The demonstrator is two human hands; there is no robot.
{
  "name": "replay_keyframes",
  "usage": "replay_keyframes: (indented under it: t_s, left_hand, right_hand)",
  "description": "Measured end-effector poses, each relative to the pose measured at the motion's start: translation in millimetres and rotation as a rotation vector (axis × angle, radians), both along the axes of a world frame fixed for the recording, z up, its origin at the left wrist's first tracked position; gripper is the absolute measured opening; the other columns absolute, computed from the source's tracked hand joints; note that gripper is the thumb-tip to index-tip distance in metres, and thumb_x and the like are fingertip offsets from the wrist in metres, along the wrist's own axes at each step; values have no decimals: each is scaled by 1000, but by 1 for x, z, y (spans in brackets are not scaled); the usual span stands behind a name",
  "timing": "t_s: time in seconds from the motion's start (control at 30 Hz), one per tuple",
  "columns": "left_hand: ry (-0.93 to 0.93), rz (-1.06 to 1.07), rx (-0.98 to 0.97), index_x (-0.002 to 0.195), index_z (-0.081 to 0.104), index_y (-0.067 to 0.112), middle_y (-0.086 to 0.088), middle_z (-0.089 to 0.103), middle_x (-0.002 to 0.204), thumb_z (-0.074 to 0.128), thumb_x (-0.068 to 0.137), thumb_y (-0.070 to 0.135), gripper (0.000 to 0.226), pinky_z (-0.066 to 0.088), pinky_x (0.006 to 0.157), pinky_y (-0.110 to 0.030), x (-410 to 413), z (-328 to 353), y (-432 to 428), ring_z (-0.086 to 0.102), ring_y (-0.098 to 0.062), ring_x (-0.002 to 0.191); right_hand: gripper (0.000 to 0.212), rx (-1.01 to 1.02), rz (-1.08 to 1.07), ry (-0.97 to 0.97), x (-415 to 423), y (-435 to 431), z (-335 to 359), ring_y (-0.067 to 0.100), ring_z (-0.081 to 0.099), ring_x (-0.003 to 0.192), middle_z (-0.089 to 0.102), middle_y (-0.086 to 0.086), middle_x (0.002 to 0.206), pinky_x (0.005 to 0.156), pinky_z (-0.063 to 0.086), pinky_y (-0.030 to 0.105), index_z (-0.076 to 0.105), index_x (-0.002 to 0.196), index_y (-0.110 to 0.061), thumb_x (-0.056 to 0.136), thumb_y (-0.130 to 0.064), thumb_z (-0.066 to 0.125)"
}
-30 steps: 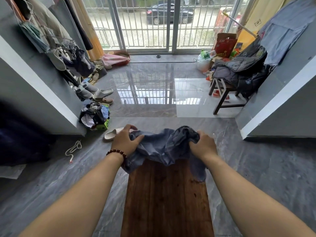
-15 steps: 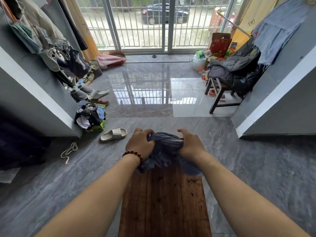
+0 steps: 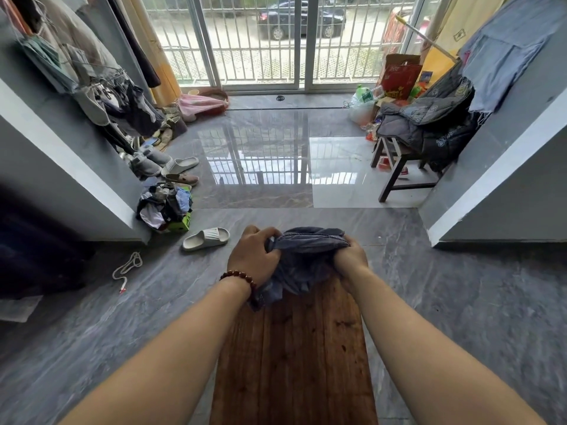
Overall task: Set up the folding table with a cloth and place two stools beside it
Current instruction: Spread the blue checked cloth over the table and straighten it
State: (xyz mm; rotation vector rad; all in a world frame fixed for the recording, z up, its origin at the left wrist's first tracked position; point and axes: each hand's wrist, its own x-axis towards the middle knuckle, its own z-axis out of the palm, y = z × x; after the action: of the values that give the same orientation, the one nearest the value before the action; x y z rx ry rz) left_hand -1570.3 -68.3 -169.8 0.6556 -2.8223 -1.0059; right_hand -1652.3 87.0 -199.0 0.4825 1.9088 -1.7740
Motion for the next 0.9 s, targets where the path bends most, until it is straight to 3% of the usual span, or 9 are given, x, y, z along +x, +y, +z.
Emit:
replay_keyframes:
  t_s: [0.1,0.27,0.33,0.4,0.5,0.7,0.83,0.9]
  left_hand:
    - [-31,-44,-16,105,65,27,2,43,91,65,79,25,26,33,78,-18,-3,-1,-1,44,-10,84]
    - [-43,-86,-31,94,63,37,7,40,88,74,71,41,26,35,75,-18,-12,-5,2,44,-7,81]
    - [-53,-84,-41,95,60,38,7,37,91,80,63,43,38,37,74,-17,-17,-7,2,43,-6,81]
    - [-85,-92,-54,103,55,35,5,33,98,84,55,42,57,38,77,-16,-23,-8,2,41,-8,86]
    - [-143,-138,-98,112,48,26,2,24,106,85,51,35,72,36,84,-14,-34,-11,0,36,-11,93]
    - [-92,43,-114,104,54,15,-3,29,103,54,68,-8,44,41,86,-23,-56,-9,-15,49,-25,91]
    - [5,210,-126,98,55,13,-5,33,99,54,74,-4,29,39,76,-26,-66,-5,-22,43,-19,75]
    - [21,233,-124,99,55,12,-8,35,101,54,76,0,26,42,81,-31,-69,-5,-25,44,-22,75]
  right_hand:
    - [30,-91,-131,3,-9,4,0,35,60,100,64,19,107,94,49,48,64,109,-4,93,5,40]
    - [27,-377,-322,30,-32,20,13,23,57,67,58,12,78,60,51,27,59,84,-4,97,-1,36]
    - [32,-501,-368,-18,-43,26,18,19,61,53,61,10,65,47,50,18,57,78,-8,99,-9,33]
    - [33,-559,-355,-44,-54,29,20,17,62,52,63,9,63,46,49,16,56,79,-11,100,-14,31]
    - [31,-459,-334,91,-73,33,16,17,56,68,58,7,80,57,50,19,57,84,-16,99,-2,33]
    - [35,-345,-401,211,-112,51,12,15,57,71,62,2,81,60,52,18,62,80,-17,96,2,36]
    - [36,-199,-374,287,-126,58,6,12,54,71,61,-2,77,65,48,21,62,74,-20,92,5,43]
    - [36,-152,-341,312,-127,58,4,10,50,71,58,-3,75,62,47,16,60,72,-19,90,7,44]
